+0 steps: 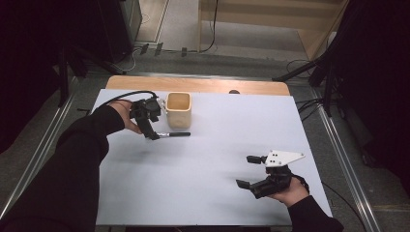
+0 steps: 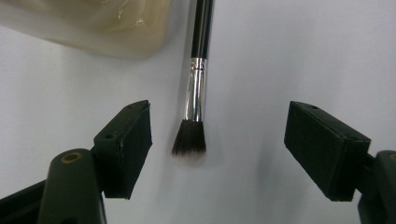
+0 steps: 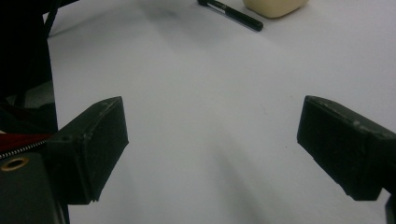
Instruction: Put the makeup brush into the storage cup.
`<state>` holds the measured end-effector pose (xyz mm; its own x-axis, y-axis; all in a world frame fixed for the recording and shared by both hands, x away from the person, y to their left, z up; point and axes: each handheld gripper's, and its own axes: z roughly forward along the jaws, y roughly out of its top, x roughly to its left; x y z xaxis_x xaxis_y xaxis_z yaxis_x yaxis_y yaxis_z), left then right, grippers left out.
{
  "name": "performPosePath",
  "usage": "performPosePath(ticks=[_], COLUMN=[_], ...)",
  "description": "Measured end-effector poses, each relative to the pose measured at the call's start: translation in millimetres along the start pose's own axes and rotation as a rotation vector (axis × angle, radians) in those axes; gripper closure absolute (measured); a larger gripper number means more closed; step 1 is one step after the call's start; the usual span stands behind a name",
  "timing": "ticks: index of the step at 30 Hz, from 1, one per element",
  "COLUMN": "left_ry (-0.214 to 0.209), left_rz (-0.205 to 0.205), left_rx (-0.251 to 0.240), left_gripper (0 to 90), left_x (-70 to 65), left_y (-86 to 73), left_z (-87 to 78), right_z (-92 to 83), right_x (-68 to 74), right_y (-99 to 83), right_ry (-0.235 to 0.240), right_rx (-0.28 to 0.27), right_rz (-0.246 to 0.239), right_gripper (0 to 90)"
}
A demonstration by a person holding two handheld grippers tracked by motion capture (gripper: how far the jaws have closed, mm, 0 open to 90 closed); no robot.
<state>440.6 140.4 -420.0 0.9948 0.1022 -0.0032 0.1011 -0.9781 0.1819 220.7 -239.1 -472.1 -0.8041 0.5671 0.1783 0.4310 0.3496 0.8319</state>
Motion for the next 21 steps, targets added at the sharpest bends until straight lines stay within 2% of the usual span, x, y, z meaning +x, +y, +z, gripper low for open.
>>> performPosePath(ticks=[8, 12, 21], left_ry=[0.0, -0.006, 0.006], left_rz=[-0.009, -0.007, 0.031], left_rx=[-0.032, -0.03, -0.03], left_gripper=[25.2, 25.4, 30.2], left_x=[0.3, 0.5, -0.2], left_y=[-0.7, -0.2, 0.4], left_z=[6.9, 10.9, 19.1], right_z=[-0.1, 0.1, -0.2], right_x=[0.2, 0.0, 0.0], right_y=[-0.1, -0.2, -0.3], right_ry=[0.0, 0.001, -0.001], right_rx=[0.002, 0.002, 0.001], right_rz=[-0.001, -0.004, -0.004], right_gripper=[9.2, 9.2, 9.2])
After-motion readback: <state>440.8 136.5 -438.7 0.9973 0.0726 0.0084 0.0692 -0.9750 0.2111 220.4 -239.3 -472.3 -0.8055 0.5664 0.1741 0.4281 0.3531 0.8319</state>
